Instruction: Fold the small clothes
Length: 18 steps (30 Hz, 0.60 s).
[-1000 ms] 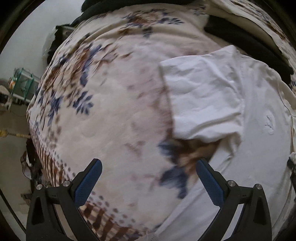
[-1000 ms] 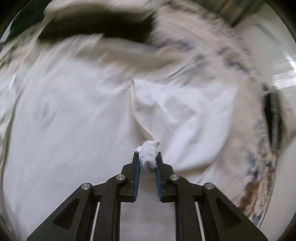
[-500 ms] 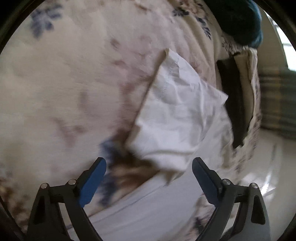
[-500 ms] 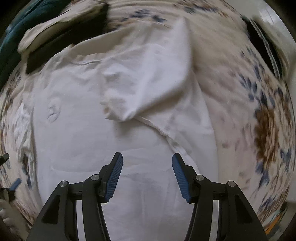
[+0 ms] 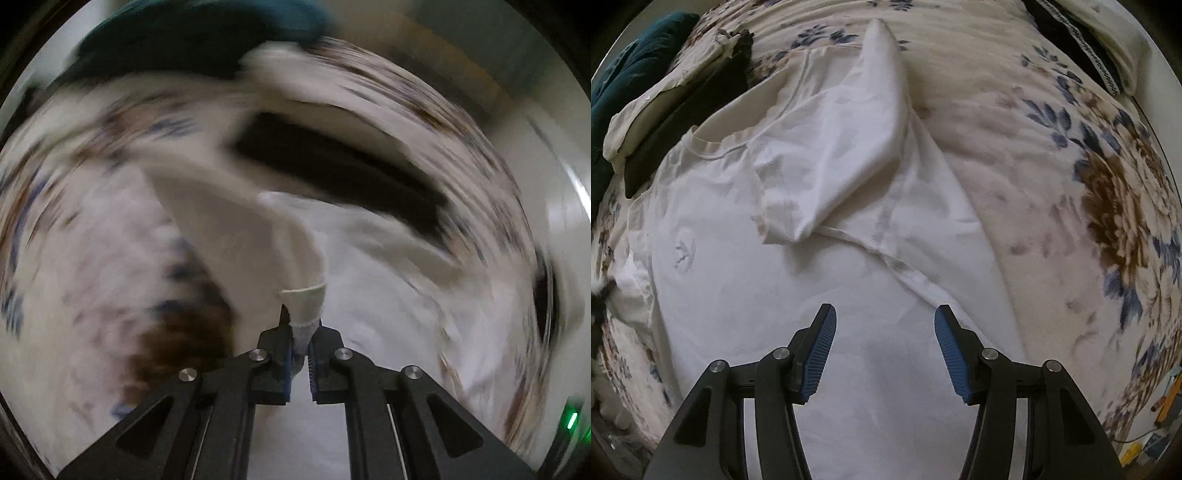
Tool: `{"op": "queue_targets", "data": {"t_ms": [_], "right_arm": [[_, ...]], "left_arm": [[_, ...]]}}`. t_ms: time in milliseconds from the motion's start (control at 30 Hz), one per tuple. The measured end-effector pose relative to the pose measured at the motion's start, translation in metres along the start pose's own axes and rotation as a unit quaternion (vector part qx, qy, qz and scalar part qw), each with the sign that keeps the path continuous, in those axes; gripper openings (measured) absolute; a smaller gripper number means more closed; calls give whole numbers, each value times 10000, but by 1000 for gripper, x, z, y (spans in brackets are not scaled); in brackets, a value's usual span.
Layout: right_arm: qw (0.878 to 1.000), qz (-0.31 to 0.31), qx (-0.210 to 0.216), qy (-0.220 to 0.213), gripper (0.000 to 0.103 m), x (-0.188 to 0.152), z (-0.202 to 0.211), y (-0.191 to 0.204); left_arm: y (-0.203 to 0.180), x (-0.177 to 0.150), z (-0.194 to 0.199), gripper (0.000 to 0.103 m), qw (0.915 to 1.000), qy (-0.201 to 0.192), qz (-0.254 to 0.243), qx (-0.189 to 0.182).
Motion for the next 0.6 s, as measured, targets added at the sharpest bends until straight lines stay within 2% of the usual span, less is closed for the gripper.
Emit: {"op": "queue_targets", "data": {"t_ms": [67, 133, 233, 267, 300, 333, 367, 400, 467, 600], "right_arm": [[10000, -55, -35, 32, 58, -4, -1, -13], [9999, -148, -42, 71, 58, -9, -1, -22], [9996, -251, 3, 115, 58, -14, 5, -37], [9996, -259, 40, 110, 58, -15, 8, -41], [9996, -248, 74, 100, 58, -15, 11, -44], [9997, -224, 111, 77, 58, -15, 14, -47], [9997, -188, 141, 44, 58, -16, 18, -50], [9997, -160, 159, 24, 58, -16, 21, -53], [9996, -137, 230, -15, 58, -17, 26, -55], [9994, -107, 323, -21, 58, -8, 31, -46]], "left_arm": [[-36, -12, -22, 8, 9975, 335, -605, -116], [-63, -35, -48, 10, 9901, 893, -1050, -251], [-71, -54, -55, 18, 9849, 1269, -1158, -199], [-68, -57, -51, 26, 9854, 1287, -1092, -204], [-63, -58, -46, 44, 9865, 1286, -1001, -173], [-56, -58, -40, 56, 9874, 1283, -927, -92], [-49, -56, -34, 80, 9886, 1246, -840, 39], [-40, -51, -26, 87, 9905, 1163, -717, 155], [-25, -41, -19, 87, 9933, 1000, -523, 243], [6, -26, -35, 87, 9909, 1033, -412, 757]]}}
Point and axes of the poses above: each gripper's, at about its wrist camera, not at the fingertips, and z roughly against the way its jaws point, y to its left, x to its top, the point moved 4 cm from there along -z, roughly the way its jaws point, and after that the axes turned 14 degrees about -x, right-handed, at the moved point
